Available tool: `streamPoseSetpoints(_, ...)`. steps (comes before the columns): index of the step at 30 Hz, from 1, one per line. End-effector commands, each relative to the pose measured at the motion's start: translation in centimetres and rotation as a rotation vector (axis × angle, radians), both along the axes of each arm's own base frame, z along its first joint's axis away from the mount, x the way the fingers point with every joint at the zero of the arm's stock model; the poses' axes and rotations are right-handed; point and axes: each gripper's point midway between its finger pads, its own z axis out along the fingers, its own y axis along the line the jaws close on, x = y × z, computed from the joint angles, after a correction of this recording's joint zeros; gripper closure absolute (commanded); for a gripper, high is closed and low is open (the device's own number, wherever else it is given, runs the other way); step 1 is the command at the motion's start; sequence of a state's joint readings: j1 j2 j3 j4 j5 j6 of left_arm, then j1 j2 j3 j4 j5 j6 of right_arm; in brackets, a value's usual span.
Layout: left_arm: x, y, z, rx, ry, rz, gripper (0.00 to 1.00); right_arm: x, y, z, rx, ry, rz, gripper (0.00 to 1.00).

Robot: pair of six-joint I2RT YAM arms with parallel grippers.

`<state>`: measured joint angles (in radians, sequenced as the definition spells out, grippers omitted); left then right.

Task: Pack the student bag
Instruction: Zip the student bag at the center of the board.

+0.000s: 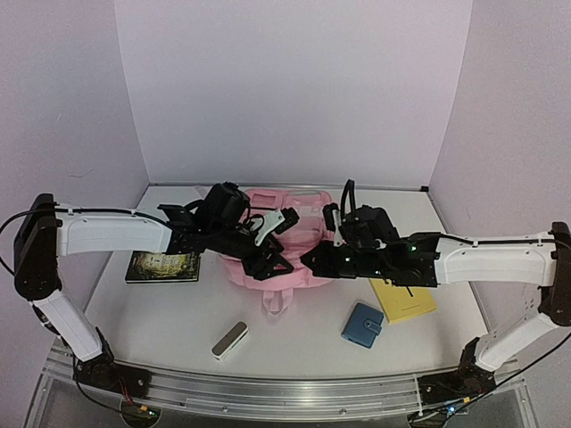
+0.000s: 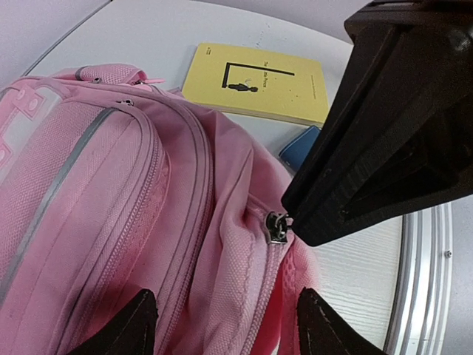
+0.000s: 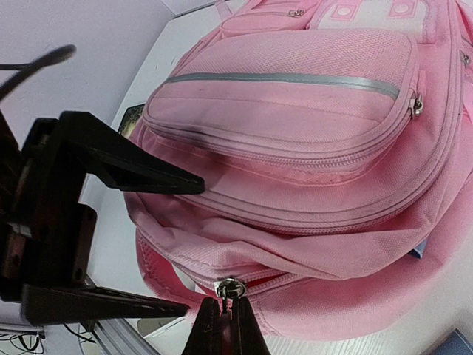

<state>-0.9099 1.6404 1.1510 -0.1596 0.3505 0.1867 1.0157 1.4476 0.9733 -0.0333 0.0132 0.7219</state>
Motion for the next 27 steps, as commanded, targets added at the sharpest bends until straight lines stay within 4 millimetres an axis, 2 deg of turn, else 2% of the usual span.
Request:
streamPoseSetpoints(1,0.6,-1.0,0.3,0.047,-0.08,0.007,0.51,0.3,0.9,8.1,0.198,-0.138,0.009,1.0)
streamPoseSetpoints(5,1.3,-1.2,0.7,0.066,-0.165,0.064,0.86,1.0,0.0,6.5,0.122,-0.13,-0.047,1.0)
streamPoseSetpoints(7,1.9,-0.7,1.2,0.072,-0.206,0.104,0.98,1.4,-1.0,4.9,0.042,-0.113,-0.092,1.0)
streamPoseSetpoints(10,2.9,0.9,1.7,0.098,-0.263,0.182,1.0,2.1,-3.1,2.9,-0.084,-0.084,-0.184,1.0)
streamPoseSetpoints(15,3.2,3.9,2.0,0.139,-0.322,0.269,1.0,3.3,-8.5,0.0,-0.334,-0.082,-0.395,1.0)
streamPoseSetpoints(20,3.0,6.8,2.0,0.177,-0.345,0.339,1.0,4.0,-10.2,-2.7,-0.392,-0.03,-0.427,1.0)
streamPoseSetpoints(27,2.5,9.6,2.1,0.196,-0.371,0.404,1.0,6.2,-11.6,-4.1,-0.409,-0.018,-0.437,1.0)
